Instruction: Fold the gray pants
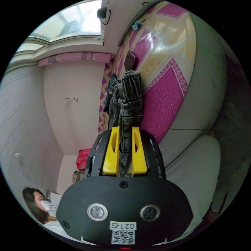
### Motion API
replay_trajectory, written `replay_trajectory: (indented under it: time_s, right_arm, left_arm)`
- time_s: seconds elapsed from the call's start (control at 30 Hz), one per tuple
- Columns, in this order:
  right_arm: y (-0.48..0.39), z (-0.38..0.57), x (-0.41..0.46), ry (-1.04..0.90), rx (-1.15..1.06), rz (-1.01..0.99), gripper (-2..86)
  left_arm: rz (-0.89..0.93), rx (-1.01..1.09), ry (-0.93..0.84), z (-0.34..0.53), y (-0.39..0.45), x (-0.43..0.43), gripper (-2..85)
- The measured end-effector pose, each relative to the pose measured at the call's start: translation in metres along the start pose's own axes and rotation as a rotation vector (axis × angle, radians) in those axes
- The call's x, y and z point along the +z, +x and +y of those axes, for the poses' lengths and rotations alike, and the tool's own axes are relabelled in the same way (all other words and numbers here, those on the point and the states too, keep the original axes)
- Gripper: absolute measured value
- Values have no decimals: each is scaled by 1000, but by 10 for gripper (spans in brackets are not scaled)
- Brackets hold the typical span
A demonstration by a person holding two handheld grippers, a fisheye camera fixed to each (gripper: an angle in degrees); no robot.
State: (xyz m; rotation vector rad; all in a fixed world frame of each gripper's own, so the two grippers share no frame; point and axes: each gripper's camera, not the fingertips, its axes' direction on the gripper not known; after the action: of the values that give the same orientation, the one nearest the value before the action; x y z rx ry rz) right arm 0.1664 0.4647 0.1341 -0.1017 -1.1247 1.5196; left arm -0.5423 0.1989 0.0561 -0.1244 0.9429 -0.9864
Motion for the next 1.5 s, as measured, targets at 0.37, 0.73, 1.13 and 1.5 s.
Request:
replay_trajectory:
  time_s: [0.37,0.73,1.13,1.5]
  right_arm:
    - [-107,-52,60,-187,-224,-8,16]
    - [-239,-193,300,-308,-328,179,29]
    - [-246,-197,414,-250,-377,215,71]
    - [-397,11,622,-581,-1557,578,86]
  left_arm:
    - [40,269,-118,-48,101,41,-9]
    - [-238,537,-317,-177,287,256,-6]
    - [-216,465,-309,-189,269,396,63]
    - [-171,1344,-391,-37,402,496,43]
